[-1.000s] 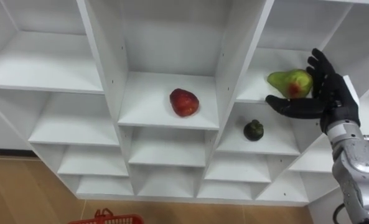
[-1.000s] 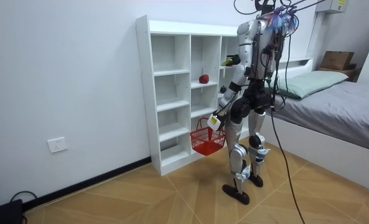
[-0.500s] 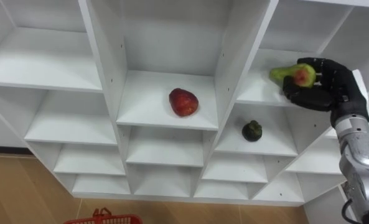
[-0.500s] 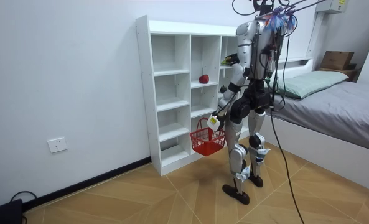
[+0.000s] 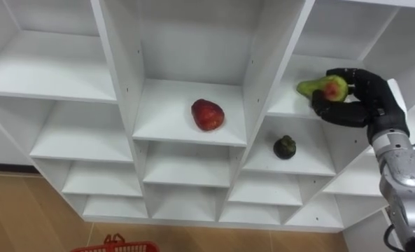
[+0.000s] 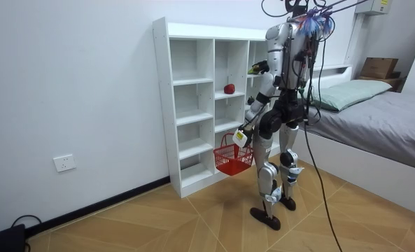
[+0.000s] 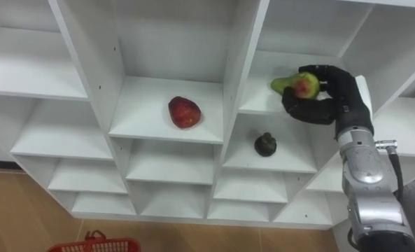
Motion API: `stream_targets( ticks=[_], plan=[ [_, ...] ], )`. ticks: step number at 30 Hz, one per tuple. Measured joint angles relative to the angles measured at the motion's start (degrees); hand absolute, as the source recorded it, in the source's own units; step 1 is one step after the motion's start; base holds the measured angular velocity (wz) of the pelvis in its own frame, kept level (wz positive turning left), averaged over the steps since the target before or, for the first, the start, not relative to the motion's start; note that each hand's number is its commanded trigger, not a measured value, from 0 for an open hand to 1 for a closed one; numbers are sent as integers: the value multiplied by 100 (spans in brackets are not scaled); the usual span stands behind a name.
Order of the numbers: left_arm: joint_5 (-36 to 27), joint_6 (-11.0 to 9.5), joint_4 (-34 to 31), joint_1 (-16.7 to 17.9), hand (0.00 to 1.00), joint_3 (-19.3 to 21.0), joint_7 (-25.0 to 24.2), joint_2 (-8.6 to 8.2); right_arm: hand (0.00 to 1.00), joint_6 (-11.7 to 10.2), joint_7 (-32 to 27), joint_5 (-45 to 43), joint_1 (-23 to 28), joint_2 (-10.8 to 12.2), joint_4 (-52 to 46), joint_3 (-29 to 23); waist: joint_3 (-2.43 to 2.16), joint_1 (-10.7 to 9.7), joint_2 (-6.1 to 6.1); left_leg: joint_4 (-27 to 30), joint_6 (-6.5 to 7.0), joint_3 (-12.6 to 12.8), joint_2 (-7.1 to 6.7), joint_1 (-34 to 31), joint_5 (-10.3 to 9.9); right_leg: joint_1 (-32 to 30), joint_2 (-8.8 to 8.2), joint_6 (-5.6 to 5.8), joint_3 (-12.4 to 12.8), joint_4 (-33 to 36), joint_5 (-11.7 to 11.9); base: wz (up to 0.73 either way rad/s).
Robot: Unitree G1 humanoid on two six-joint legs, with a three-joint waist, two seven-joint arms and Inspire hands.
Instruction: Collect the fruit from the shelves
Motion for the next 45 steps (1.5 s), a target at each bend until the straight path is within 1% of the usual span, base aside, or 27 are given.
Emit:
stream_targets(
  ticks=[1,4,7,10,14,18,21,25,27,29,31,34,38,39,40,41,42,45],
  plan=[
    [-1,0,0,1,100,0,6,0,100,0,17,-3,37,0,-81,0,-13,1,12,1,0,-1,0,-20,0,-27,0,-1,2,6,1,0],
    [24,-4,2,-8,100,6,29,1,100,6,105,-55,104,1,-388,19,-23,-9,68,10,1,8,2,-101,1,-119,-1,-5,2,35,3,0],
    [120,-16,6,-44,100,7,30,-4,100,5,108,-191,279,0,-861,18,-18,-4,94,8,3,24,6,-104,3,-128,-1,-5,-5,34,3,0],
    [120,-16,8,-44,100,7,30,-43,100,-15,152,-201,453,1,-1446,22,1,2,119,-2,3,60,6,-96,2,-131,-3,-5,1,29,4,-4],
    [111,-16,-5,-45,100,-9,26,-68,100,-22,244,-270,522,1,-1731,22,5,-39,126,-4,3,60,7,-104,2,-141,-2,-5,11,25,4,0],
    [112,-16,-45,-46,100,-13,-20,-68,100,-22,418,-425,674,5,-2068,20,10,-79,136,-4,3,71,4,-108,2,-155,5,-5,86,14,4,-3],
    [99,-17,-44,-62,100,-34,-22,-67,100,-22,595,-438,798,54,-2284,21,13,-174,140,-6,3,72,1,-108,2,-159,2,-5,67,13,4,0],
    [99,-23,-44,-137,100,-35,-12,-67,100,-22,789,-435,1094,55,-2591,20,11,-195,132,-14,3,88,2,-97,2,-161,5,-5,78,16,5,-3],
    [96,-27,-44,-188,100,-35,-16,-66,100,-22,882,-443,1186,56,-2596,21,8,-195,114,-15,3,99,2,-101,2,-170,5,-5,84,18,5,0],
    [97,-29,-82,-226,100,-32,-17,-61,100,-20,954,-491,1252,56,-2633,20,-13,-209,84,-5,3,104,3,-175,2,-262,4,-8,86,43,8,-2],
    [98,-30,-170,-253,100,-39,-18,-58,100,-16,993,-590,1335,56,-2759,20,-21,-215,43,20,4,110,3,-259,3,-353,0,-10,95,87,9,-2],
    [96,-29,-179,-334,100,-46,-19,-67,100,-16,1223,-817,1480,107,-2874,22,-30,-228,-20,33,4,137,4,-281,3,-383,5,-12,140,91,10,-5],
    [51,-28,-179,-471,100,-41,-14,-63,100,-11,1438,-1032,1677,150,-2997,29,-30,-245,-37,31,4,147,6,-281,2,-396,5,-11,150,87,10,-1],
    [47,-28,-178,-525,100,-42,-7,-62,100,-2,1494,-1142,1734,213,-3004,38,-29,-248,-35,30,4,153,9,-281,2,-406,7,-11,150,91,10,-5],
    [41,-27,-180,-571,100,-43,-6,-63,100,66,1542,-1185,1766,267,-3007,71,-27,-261,-32,28,4,164,14,-282,2,-428,10,-13,154,97,11,-5],
    [36,-25,-188,-589,100,-46,-5,-63,100,106,1570,-1199,1773,278,-3012,94,-25,-276,-28,27,4,169,16,-285,2,-434,10,-15,153,100,12,-4],
    [0,-19,-218,-626,100,-65,0,-64,100,192,1626,-1232,1800,288,-3076,126,-20,-298,-21,28,3,177,21,-304,2,-447,11,-18,153,110,14,0],
    [-12,-13,-330,-735,100,-126,9,-64,100,230,1689,-1364,1856,335,-3211,240,-8,-326,-2,45,3,181,37,-349,2,-478,20,-34,149,112,26,0]
  ],
)
